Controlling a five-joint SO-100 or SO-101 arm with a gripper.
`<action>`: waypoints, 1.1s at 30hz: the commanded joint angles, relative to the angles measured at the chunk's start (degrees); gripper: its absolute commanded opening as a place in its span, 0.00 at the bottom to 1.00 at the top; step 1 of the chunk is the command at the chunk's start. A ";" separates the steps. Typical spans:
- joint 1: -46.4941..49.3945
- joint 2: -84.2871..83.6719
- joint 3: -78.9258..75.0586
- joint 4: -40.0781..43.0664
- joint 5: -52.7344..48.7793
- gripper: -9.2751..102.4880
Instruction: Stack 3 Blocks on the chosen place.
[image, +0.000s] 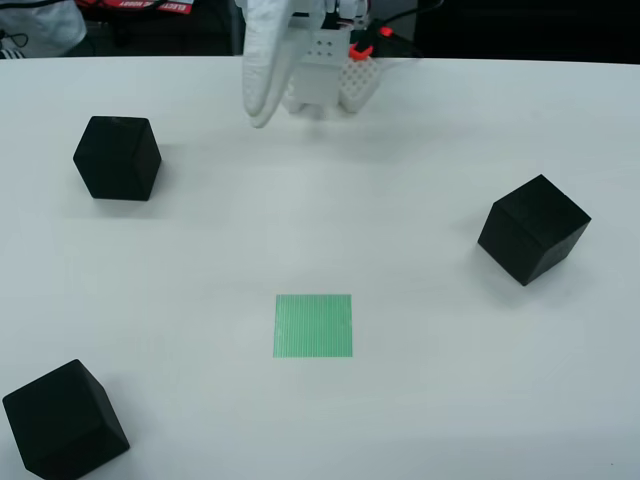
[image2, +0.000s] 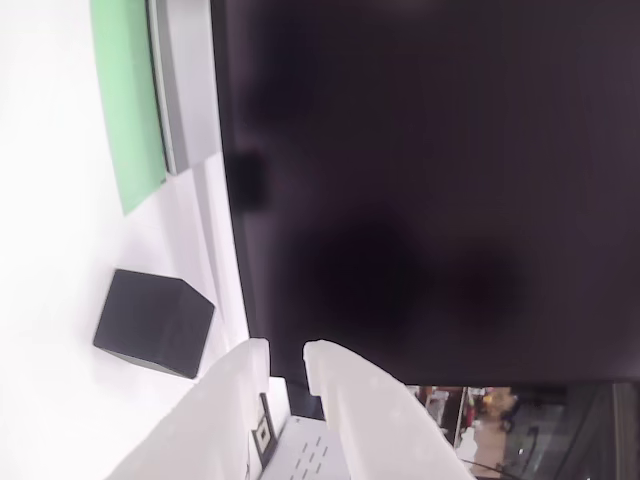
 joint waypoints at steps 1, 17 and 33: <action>3.60 -5.98 -9.14 -1.05 -2.90 0.09; 20.30 -25.84 -24.43 -0.09 -47.81 0.15; 21.27 -48.87 -36.04 8.26 -62.84 0.39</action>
